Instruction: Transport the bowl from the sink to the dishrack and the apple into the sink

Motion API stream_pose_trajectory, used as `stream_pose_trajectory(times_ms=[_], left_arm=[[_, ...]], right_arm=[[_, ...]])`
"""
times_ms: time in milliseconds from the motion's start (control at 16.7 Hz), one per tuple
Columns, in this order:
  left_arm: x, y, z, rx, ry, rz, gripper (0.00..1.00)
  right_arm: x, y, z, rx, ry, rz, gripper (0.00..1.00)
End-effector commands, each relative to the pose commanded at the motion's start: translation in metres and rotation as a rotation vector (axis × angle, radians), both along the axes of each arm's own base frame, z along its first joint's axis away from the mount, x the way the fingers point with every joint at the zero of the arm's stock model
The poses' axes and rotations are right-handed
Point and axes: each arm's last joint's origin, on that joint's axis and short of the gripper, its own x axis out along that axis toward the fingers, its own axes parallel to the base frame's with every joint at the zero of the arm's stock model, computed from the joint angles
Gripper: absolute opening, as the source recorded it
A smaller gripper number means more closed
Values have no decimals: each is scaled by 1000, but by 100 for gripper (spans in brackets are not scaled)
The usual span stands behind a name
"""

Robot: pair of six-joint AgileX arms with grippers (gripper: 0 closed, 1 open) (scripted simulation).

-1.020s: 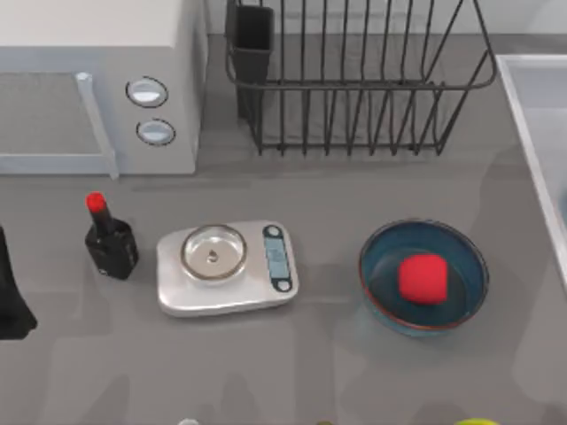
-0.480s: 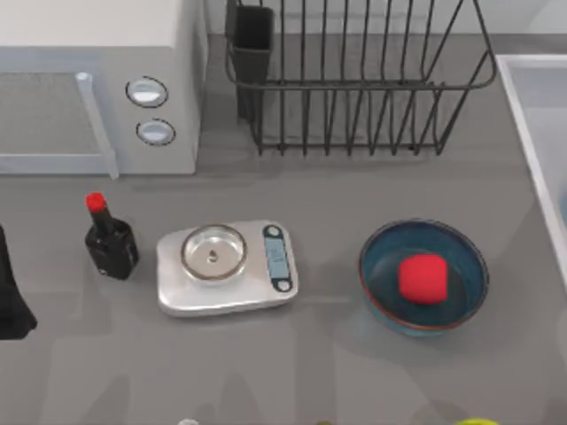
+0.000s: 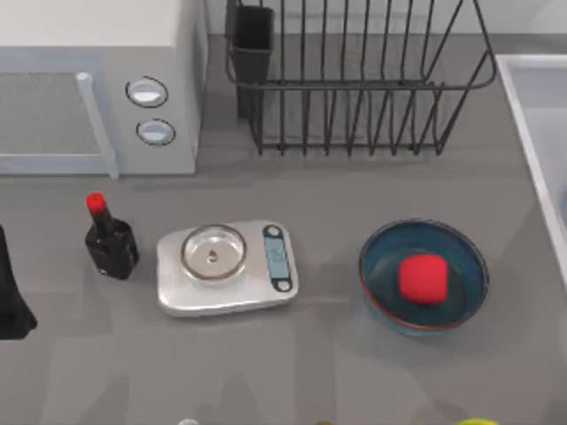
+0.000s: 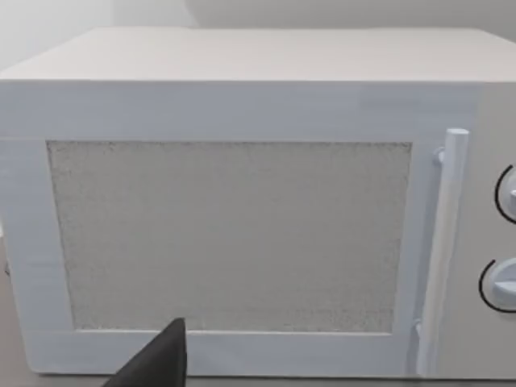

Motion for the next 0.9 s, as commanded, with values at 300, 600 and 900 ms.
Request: stream_pose_trajectory(times_ms=[300,600,900], left_arm=[[0,0,0,0,0,0,100],[0,0,0,0,0,0,100],[0,0,0,0,0,0,100]], right_arm=[[0,0,0,0,0,0,25],[0,0,0,0,0,0,0],[0,0,0,0,0,0,0]])
